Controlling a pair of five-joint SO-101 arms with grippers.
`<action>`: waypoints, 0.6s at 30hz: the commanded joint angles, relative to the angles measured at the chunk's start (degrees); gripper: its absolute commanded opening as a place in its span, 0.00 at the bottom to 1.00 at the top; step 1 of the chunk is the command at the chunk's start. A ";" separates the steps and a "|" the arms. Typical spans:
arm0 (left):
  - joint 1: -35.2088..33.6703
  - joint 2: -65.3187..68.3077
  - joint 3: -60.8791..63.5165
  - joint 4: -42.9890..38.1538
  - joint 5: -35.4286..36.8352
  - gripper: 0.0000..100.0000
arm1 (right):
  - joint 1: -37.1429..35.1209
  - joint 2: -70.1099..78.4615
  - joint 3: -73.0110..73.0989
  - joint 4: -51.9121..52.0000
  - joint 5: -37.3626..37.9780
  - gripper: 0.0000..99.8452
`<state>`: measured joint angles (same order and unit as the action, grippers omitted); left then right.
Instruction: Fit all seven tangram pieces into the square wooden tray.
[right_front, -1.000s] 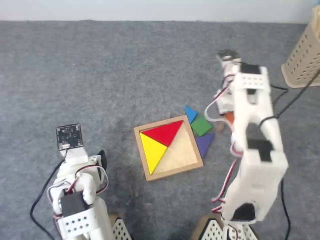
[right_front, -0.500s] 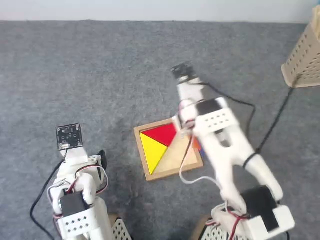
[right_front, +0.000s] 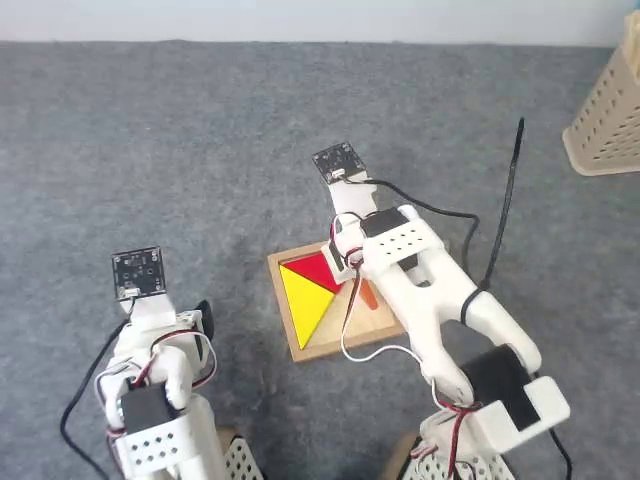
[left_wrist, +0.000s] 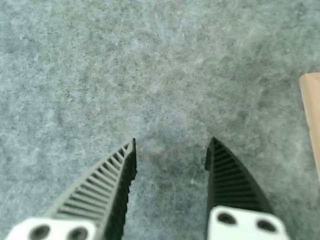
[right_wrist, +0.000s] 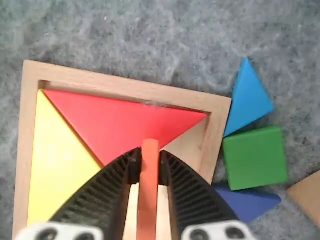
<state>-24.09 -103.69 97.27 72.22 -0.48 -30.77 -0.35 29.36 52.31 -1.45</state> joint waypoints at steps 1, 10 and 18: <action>0.09 -0.88 -0.75 0.26 -0.26 0.22 | -0.40 -0.75 -1.41 -0.84 -0.18 0.01; 0.09 -0.88 -0.75 0.26 -0.26 0.22 | -0.40 -1.01 -1.32 -0.57 -0.18 0.11; 0.09 -0.88 -0.75 0.26 -0.26 0.22 | 3.21 -4.26 -1.41 -0.40 -0.18 0.10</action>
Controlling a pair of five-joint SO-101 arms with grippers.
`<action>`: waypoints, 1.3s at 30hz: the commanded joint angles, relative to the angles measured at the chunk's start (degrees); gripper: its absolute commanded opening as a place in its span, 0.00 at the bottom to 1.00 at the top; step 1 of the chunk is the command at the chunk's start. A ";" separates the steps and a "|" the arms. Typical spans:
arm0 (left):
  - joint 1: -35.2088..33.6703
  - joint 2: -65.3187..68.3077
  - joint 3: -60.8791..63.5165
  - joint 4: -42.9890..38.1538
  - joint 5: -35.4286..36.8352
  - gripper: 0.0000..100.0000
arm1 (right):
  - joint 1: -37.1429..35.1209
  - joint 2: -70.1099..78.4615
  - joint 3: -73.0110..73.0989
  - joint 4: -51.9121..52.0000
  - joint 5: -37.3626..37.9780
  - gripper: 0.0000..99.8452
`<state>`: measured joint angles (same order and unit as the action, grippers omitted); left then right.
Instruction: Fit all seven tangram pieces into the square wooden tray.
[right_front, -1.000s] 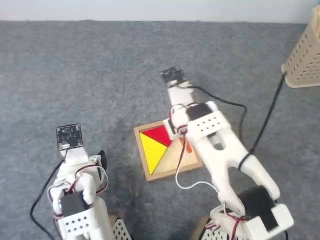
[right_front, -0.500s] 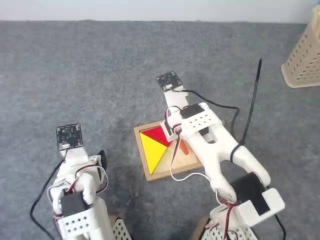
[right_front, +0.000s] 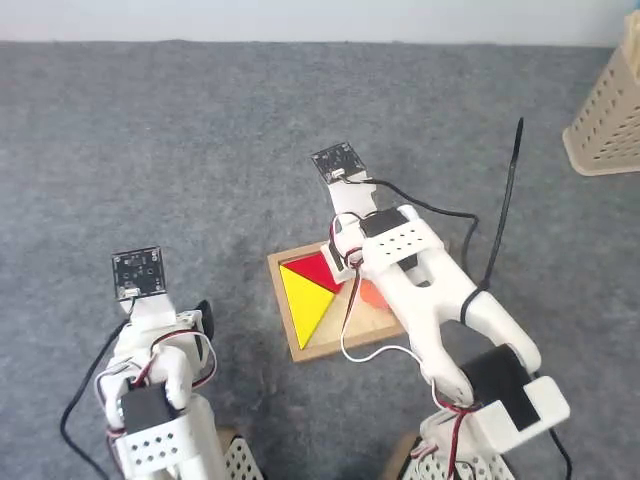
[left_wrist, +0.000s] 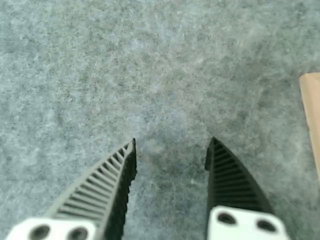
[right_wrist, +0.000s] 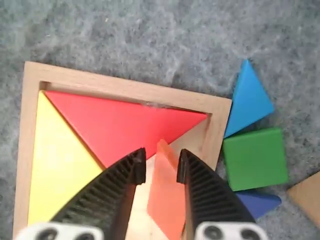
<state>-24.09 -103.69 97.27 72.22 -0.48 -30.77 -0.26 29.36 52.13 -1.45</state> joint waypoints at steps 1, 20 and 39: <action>0.09 -0.88 -0.75 0.26 -0.26 0.22 | 4.26 -5.85 -1.23 0.22 -0.18 0.10; 0.09 -0.88 -0.75 0.26 -0.26 0.22 | 0.57 -10.15 9.93 -2.86 8.00 0.01; 0.09 -0.88 -0.75 0.26 -0.26 0.22 | 1.27 -19.12 14.24 -4.44 7.74 0.01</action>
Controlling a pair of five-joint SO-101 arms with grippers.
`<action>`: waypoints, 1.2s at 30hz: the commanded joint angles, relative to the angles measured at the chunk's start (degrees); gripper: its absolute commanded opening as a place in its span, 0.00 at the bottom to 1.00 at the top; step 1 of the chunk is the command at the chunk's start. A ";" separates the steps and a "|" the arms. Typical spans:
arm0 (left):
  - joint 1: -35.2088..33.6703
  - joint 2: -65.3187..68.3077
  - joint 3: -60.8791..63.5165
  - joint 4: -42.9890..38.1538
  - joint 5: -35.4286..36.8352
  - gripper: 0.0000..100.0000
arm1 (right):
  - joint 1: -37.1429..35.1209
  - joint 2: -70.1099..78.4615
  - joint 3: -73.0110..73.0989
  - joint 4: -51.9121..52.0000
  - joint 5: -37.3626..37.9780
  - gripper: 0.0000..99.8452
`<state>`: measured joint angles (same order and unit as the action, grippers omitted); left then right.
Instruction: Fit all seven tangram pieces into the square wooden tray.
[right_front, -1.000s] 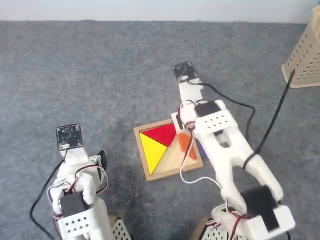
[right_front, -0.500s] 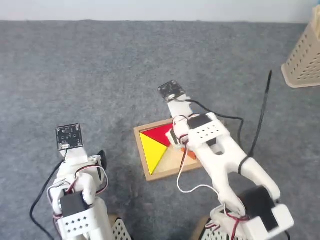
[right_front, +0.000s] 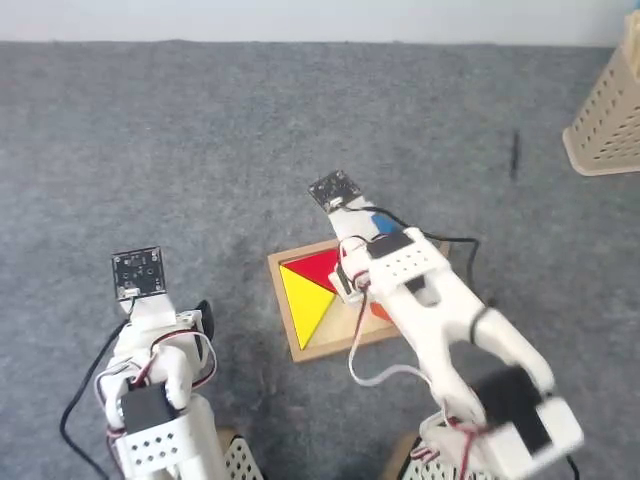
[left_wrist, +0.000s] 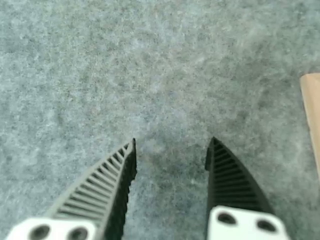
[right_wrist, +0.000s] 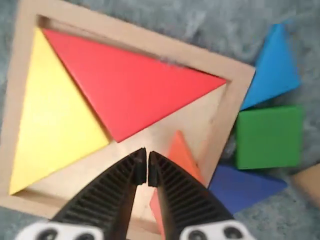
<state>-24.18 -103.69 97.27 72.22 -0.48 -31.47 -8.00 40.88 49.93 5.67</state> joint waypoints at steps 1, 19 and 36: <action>0.18 -0.88 -0.75 0.26 -0.26 0.22 | 2.95 -13.58 4.57 -3.56 0.62 0.01; 0.18 -0.88 -0.75 0.26 -0.26 0.22 | 3.38 -4.62 9.14 -7.69 6.42 0.01; 0.18 -0.88 -0.75 0.26 -0.26 0.22 | -0.40 -8.48 9.58 -6.37 6.15 0.01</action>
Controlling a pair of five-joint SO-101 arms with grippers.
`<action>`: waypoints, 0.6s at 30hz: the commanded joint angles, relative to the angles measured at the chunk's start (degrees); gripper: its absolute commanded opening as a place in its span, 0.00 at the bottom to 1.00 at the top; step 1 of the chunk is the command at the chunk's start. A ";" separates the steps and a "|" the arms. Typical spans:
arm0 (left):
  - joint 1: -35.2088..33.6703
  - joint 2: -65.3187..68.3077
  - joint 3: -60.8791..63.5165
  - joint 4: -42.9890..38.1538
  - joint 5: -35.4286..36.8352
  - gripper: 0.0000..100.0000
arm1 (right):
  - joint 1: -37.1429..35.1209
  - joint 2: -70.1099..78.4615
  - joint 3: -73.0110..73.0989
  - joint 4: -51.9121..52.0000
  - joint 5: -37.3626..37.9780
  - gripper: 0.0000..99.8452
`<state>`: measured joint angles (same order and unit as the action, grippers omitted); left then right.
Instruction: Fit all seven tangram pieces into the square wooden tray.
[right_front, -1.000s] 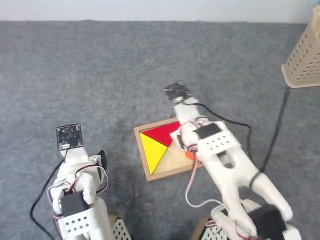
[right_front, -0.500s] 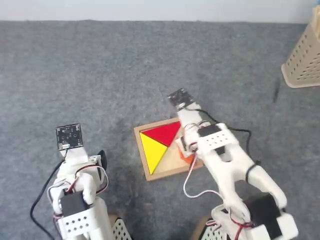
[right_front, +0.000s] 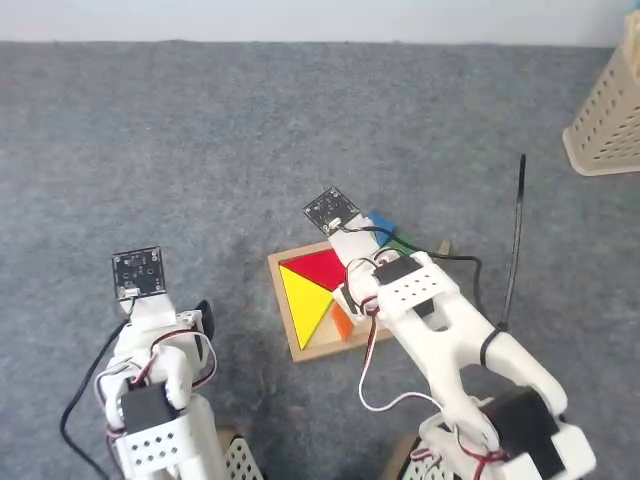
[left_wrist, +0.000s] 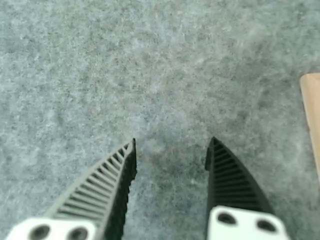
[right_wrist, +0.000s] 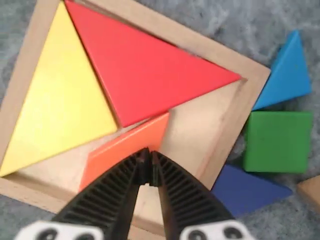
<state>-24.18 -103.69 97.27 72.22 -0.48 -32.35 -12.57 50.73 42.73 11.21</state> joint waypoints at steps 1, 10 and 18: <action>0.18 -0.88 -0.75 0.26 -0.26 0.22 | 0.13 -5.32 -0.26 1.89 0.62 0.01; 0.18 -0.88 -0.75 0.26 -0.26 0.22 | -3.91 -7.43 3.25 0.66 0.97 0.01; 0.18 -0.88 -0.75 0.26 -0.26 0.22 | -3.91 -8.22 3.78 0.92 0.97 0.01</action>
<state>-24.18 -103.69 97.27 72.22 -0.48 -35.69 -17.23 54.42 43.96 11.47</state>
